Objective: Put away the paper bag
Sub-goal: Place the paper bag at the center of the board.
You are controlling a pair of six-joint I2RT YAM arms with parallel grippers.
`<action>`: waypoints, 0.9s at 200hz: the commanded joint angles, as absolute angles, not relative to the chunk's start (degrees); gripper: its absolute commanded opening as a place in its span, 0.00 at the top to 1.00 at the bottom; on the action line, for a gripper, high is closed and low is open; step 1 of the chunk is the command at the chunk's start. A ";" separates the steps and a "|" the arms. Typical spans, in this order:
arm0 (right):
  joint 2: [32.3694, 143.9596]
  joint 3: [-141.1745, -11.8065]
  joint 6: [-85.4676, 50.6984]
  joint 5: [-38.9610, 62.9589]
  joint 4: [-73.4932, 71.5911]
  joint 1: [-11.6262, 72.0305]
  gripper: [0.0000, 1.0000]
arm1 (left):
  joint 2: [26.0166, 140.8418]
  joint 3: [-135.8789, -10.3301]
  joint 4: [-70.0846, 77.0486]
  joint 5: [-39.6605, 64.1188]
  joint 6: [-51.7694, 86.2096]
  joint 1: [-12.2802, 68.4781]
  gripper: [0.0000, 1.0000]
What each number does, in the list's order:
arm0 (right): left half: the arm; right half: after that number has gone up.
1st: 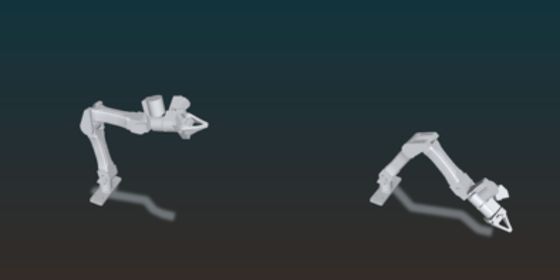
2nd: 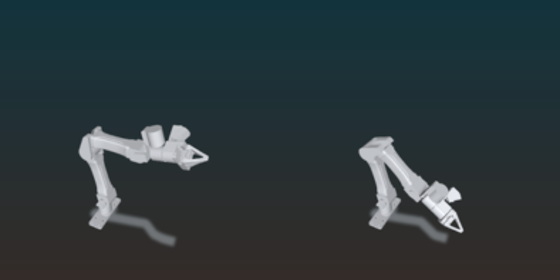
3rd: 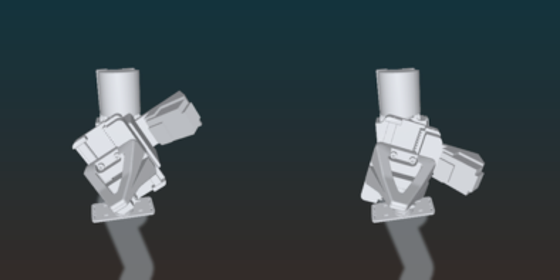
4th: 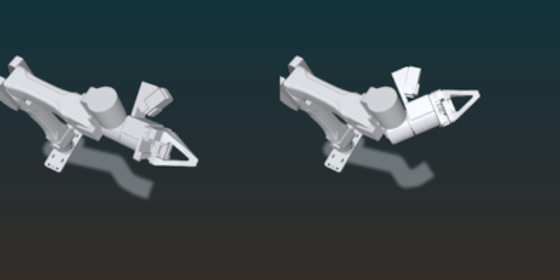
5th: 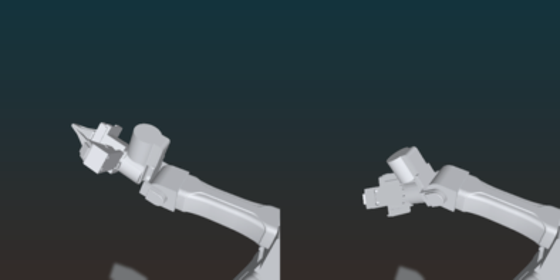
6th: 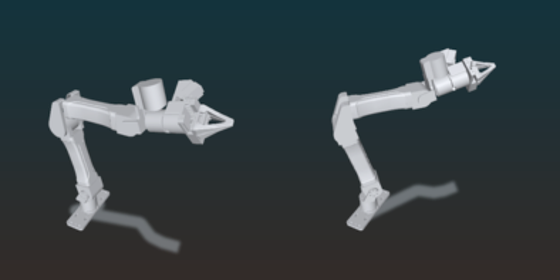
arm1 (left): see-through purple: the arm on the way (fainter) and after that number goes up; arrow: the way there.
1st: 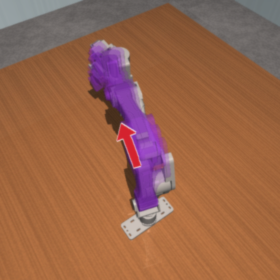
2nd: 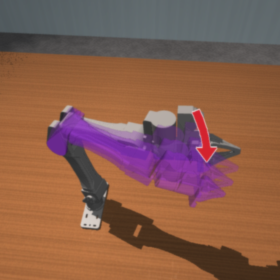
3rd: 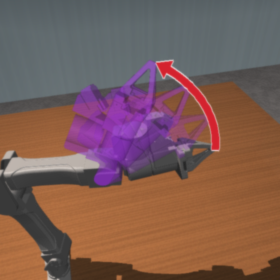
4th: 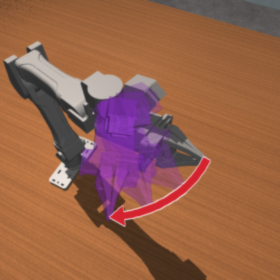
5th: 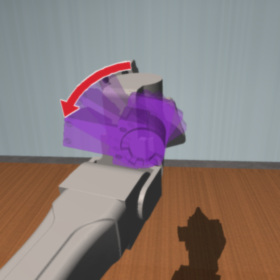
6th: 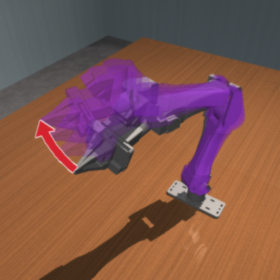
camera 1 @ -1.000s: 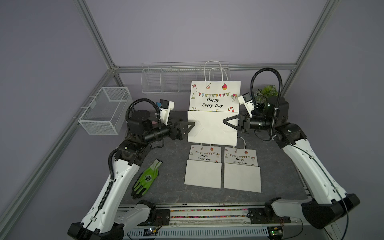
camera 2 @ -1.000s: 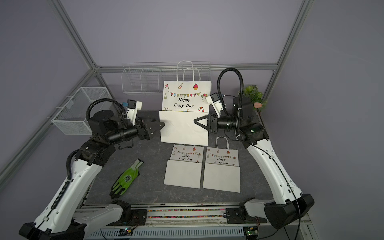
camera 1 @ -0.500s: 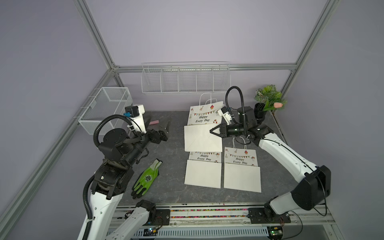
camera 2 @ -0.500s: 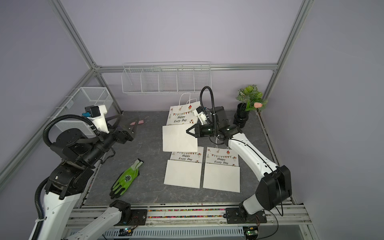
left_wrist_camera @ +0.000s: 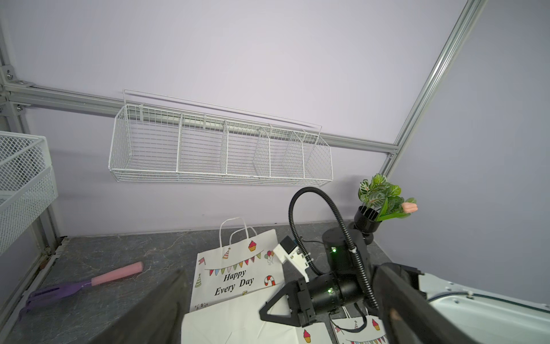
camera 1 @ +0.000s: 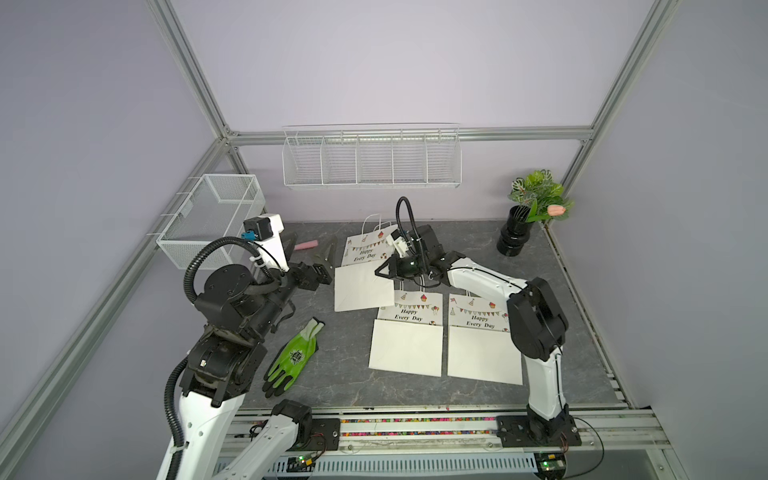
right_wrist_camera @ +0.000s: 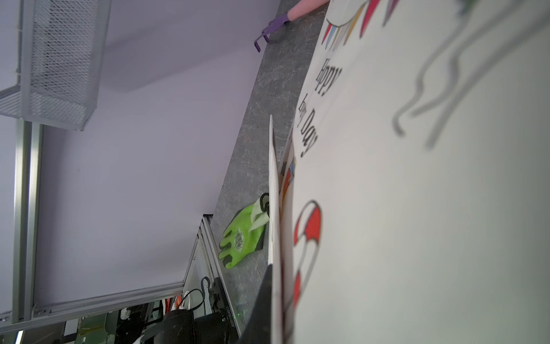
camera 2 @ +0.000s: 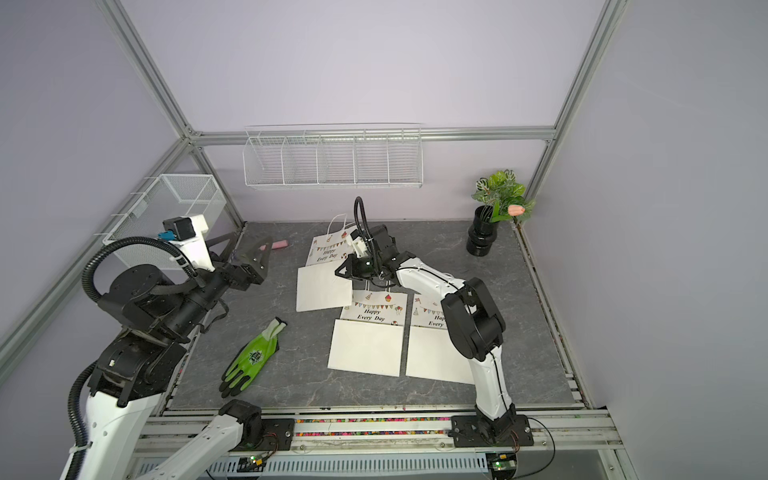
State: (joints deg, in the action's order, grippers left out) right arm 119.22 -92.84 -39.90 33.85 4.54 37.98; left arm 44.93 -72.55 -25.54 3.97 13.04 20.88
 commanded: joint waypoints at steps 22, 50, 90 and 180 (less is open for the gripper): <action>129.55 -102.11 -46.55 32.70 -0.71 39.24 0.93 | 44.18 -71.46 -23.82 3.23 13.88 20.52 0.03; 137.86 -109.60 -46.96 32.17 3.43 39.55 0.93 | 43.94 -71.02 -22.93 3.41 14.57 20.48 0.03; 144.72 -116.48 -46.26 31.13 8.98 39.57 0.93 | 44.52 -70.69 -22.50 3.55 15.02 20.50 0.03; 150.86 -122.96 -42.76 27.16 20.10 39.39 0.60 | 45.87 -70.27 -21.91 3.95 16.34 20.54 0.03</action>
